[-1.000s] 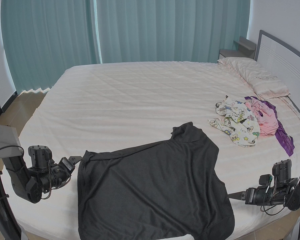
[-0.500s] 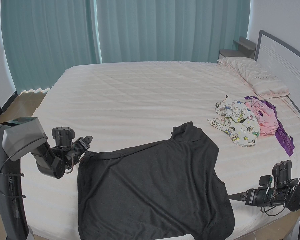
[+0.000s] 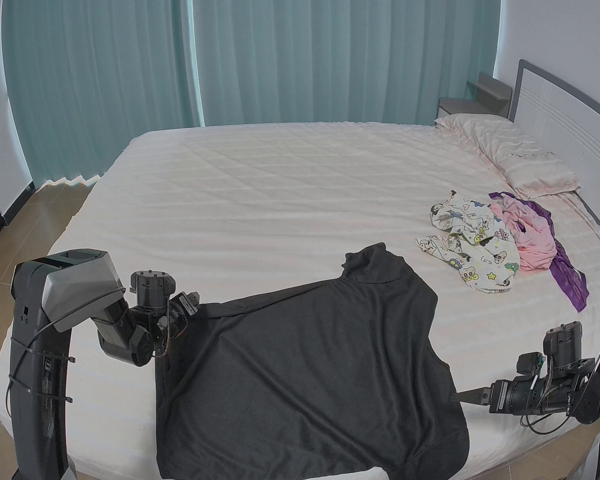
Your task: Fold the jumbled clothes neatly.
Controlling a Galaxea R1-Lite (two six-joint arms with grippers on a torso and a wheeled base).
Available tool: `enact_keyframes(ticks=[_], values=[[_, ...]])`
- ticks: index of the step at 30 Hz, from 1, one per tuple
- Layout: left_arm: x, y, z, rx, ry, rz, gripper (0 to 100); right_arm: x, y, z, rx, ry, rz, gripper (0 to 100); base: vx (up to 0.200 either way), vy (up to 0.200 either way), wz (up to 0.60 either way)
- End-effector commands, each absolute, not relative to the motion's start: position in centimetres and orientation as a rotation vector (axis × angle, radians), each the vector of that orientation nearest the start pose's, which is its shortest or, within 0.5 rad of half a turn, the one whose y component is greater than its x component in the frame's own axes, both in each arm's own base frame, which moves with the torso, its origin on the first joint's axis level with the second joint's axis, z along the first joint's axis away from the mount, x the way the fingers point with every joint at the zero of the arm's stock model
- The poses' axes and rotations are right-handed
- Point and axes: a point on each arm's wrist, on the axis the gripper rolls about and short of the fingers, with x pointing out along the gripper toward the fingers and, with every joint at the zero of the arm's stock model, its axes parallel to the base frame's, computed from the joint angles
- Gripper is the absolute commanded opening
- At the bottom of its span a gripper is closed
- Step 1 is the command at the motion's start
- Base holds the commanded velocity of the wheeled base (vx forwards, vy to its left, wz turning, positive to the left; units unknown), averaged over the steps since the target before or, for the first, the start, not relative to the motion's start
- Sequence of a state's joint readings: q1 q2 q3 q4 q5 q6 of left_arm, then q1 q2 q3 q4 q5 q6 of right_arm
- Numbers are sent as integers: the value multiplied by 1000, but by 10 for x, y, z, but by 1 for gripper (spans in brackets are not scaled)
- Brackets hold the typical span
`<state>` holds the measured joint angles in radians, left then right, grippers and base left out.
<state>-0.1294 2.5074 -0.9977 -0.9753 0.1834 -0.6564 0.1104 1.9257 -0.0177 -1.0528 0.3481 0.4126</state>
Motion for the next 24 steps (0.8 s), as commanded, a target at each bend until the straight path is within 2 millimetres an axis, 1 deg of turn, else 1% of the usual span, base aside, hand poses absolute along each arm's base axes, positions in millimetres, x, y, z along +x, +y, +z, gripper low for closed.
enact_keyframes(ticks=[1, 4, 7, 12, 13, 15, 17, 18, 19, 21, 22, 23, 24], values=[[409, -48, -49, -524, 504, 243, 0, 181, 28, 14, 482, 944, 247, 100, 0, 0, 0], [409, -47, -49, -492, 493, 258, 0, 182, 28, 14, 482, 945, 249, 100, 0, 0, 0], [413, -45, -44, -491, 446, 279, 0, 182, 31, 16, 473, 933, 264, 100, 0, 0, 0], [420, -37, -32, -521, 347, 282, 0, 196, 32, 22, 479, 830, 279, 100, 0, 0, 0], [425, -32, -25, -539, 275, 282, 0, 205, 33, 22, 477, 790, 285, 100, 0, 0, 0], [428, -28, -22, -549, 222, 285, 0, 218, 34, 20, 469, 756, 279, 100, 0, 0, 0], [429, -23, -20, -553, 204, 292, 0, 239, 36, 21, 452, 698, 245, 100, 0, 0, 0], [429, -22, -20, -555, 201, 295, 0, 243, 37, 21, 448, 689, 238, 100, 0, 0, 0], [433, -18, -17, -562, 177, 299, 0, 260, 40, 17, 438, 660, 216, 100, 0, 0, 0], [437, -14, -13, -581, 154, 307, 0, 278, 43, 12, 429, 637, 204, 100, 0, 0, 0], [437, -14, -13, -581, 154, 307, 0, 278, 43, 12, 429, 637, 204, 100, 0, 0, 0], [439, -10, -12, -613, 138, 316, 0, 294, 47, 9, 425, 611, 204, 100, 0, 0, 0], [441, -8, -11, -625, 130, 318, 0, 301, 47, 6, 425, 609, 203, 100, 0, 0, 0]])
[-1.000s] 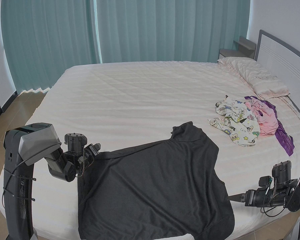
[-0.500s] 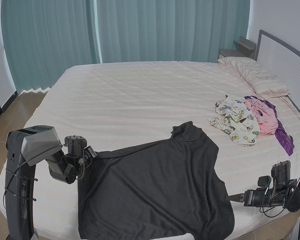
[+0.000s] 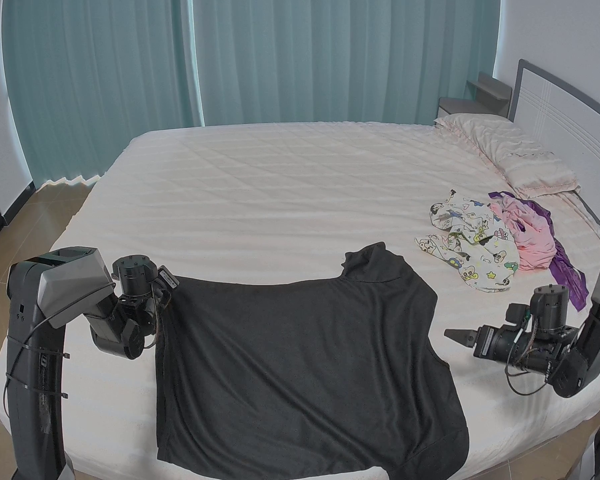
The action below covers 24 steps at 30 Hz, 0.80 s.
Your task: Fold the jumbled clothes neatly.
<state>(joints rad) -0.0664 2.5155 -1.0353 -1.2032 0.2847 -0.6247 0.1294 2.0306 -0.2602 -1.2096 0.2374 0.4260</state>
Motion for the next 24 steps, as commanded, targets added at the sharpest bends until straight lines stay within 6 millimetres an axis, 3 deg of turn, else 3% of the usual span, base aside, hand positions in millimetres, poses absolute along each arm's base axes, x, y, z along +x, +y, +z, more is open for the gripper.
enact_keyframes(ticks=[1, 10, 24], values=[[442, -8, -11, -628, 128, 319, 0, 305, 48, 4, 425, 608, 202, 100, 0, 0, 0], [453, 2, -18, -688, 91, 337, 0, 374, 57, -15, 486, 616, 121, 100, 0, 0, 0], [454, 2, -24, -691, 99, 342, 0, 433, 61, -54, 496, 644, 62, 100, 0, 0, 0]])
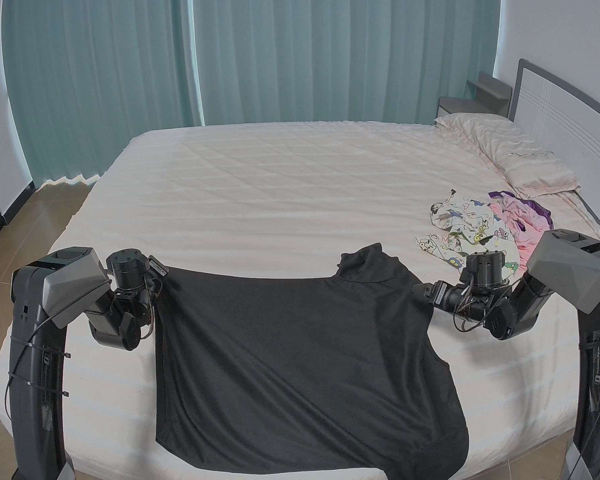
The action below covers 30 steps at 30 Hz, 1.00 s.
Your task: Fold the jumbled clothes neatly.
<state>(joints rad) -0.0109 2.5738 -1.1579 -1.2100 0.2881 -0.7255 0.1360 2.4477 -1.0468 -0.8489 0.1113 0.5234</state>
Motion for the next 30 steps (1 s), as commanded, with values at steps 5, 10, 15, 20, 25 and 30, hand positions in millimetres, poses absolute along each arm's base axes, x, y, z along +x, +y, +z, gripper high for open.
enact_keyframes(ticks=[5, 10, 15, 20, 25, 30], values=[[453, 2, -25, -690, 103, 343, 0, 446, 63, -61, 499, 627, 65, 0, 0, 0, 0], [453, 2, -25, -688, 106, 344, 0, 456, 63, -62, 508, 617, 62, 0, 0, 0, 0], [454, 2, -21, -682, 101, 340, 0, 456, 53, -46, 540, 591, 38, 0, 0, 0, 0], [461, 2, -10, -658, 122, 344, 0, 446, 33, -28, 558, 569, 5, 0, 0, 0, 0], [477, 3, 1, -606, 132, 342, 0, 443, 29, -21, 602, 540, -8, 0, 0, 0, 0], [482, 2, 4, -600, 139, 342, 0, 446, 26, -4, 617, 416, 24, 0, 0, 0, 0]])
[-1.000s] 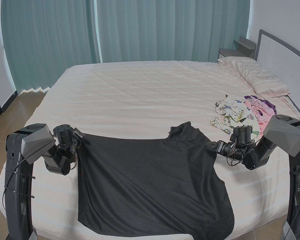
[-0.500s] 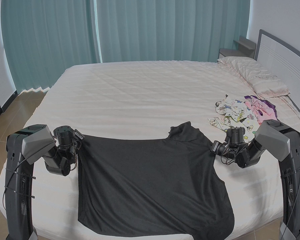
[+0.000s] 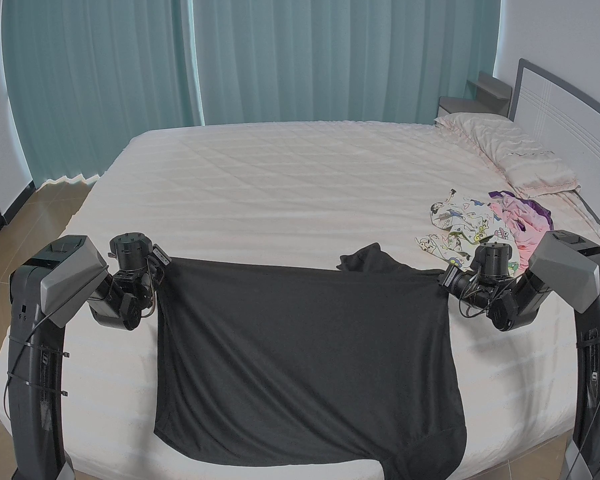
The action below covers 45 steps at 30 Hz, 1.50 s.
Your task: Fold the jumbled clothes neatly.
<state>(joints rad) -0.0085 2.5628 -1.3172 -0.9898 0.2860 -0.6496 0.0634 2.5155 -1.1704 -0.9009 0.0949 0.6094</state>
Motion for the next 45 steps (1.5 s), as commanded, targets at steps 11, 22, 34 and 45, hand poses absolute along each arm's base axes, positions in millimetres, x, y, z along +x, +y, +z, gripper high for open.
enact_keyframes(ticks=[11, 22, 34, 45], values=[[489, 0, -40, -578, 205, 355, 0, 449, 35, -31, 601, 441, 36, 0, 0, 0, 0], [497, -6, -46, -571, 237, 346, 100, 451, 35, -40, 597, 459, 32, 100, 0, 0, 0], [443, 20, 7, -597, 281, 354, 100, 417, 4, 1, 611, 440, -27, 100, 0, 0, 0], [300, -7, 16, -715, 442, 191, 100, 302, 5, 29, 643, 614, -85, 100, -73, 0, 0]])
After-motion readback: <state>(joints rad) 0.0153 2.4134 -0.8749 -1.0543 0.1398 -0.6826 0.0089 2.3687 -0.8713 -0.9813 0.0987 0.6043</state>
